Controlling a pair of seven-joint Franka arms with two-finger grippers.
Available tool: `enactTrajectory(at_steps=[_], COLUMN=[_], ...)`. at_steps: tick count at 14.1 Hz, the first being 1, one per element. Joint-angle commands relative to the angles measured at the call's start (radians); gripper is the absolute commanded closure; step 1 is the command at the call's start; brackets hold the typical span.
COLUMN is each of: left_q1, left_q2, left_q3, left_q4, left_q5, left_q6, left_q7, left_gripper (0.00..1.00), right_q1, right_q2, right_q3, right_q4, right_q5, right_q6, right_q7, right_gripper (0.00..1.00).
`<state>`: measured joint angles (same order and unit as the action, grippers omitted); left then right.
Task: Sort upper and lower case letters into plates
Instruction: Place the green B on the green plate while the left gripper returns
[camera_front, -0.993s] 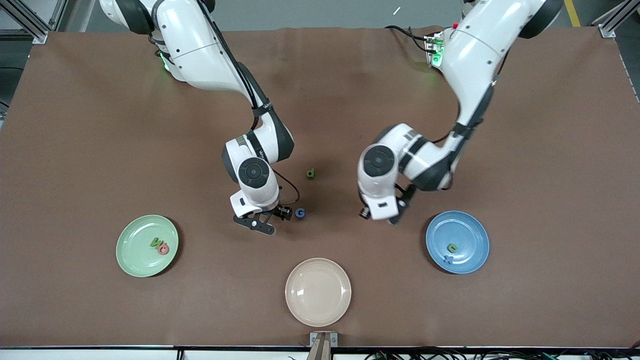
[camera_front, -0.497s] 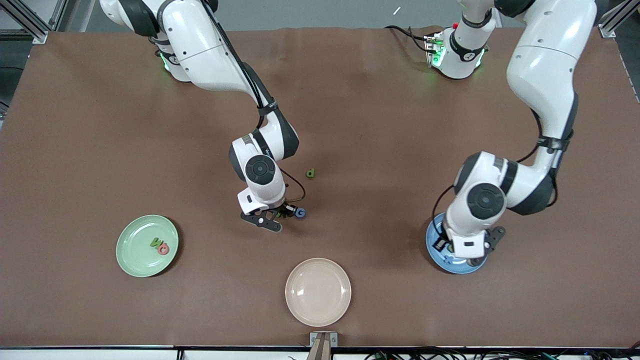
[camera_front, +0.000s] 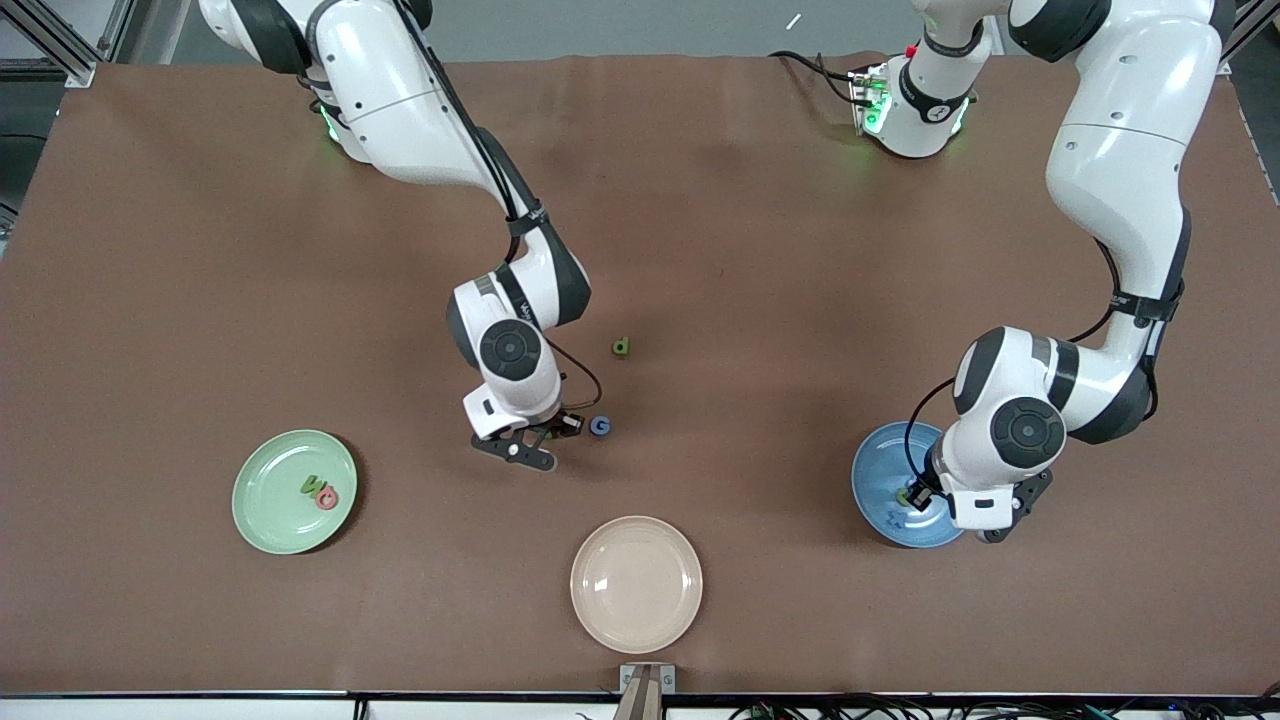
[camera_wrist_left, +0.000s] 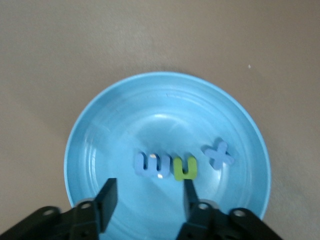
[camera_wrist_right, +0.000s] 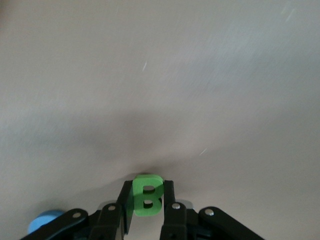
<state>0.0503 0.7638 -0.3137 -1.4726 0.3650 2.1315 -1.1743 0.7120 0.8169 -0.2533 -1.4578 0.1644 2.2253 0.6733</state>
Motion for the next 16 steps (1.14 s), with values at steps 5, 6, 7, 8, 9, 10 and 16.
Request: enactTrajectory(at_steps=[5,6,7,8,9,10,16], left_q1=[-0.220,-0.284,-0.334,-0.369,-0.419,-0.459,-0.578], left_q2=[-0.020,-0.017,-0.011,-0.005,-0.003,0.002,0.078], left_q3=[-0.133,-0.131,-0.131,-0.131,-0.131,-0.131,-0.131], left_q4=[0.003,0.006,0.006,0.005,0.003,0.005,0.009], left_q5=[0.003,-0.001,-0.001,0.000,0.000,-0.001,0.008], left_q6=[-0.107,-0.101,-0.094,-0.094,-0.093,-0.088,0.085], left_q7=[-0.177,-0.201,-0.229,-0.246,-0.251,-0.251,-0.167], left_gripper=[0.12,0.13,0.17,0.20,0.27,0.30,0.39], right_q1=[-0.170,-0.175,-0.181,-0.196,-0.222,-0.252,-0.304], right_q2=[-0.019,-0.019,-0.019,-0.018,-0.018,-0.016,0.002], right_q3=[-0.121,-0.153,-0.179,-0.194,-0.195,-0.195,-0.178], right_q4=[0.059,0.057,0.051,0.050,0.047,0.047,0.030], right_q5=[-0.173,-0.199,-0.213,-0.217,-0.217,-0.215,-0.198], right_q6=[-0.087,-0.087,-0.084,-0.082,-0.084,-0.082,0.008], right_q7=[-0.557,-0.640,-0.708,-0.771,-0.841,-0.897,-0.922], right_gripper=[0.98,0.98,0.98,0.98,0.97,0.96,0.42])
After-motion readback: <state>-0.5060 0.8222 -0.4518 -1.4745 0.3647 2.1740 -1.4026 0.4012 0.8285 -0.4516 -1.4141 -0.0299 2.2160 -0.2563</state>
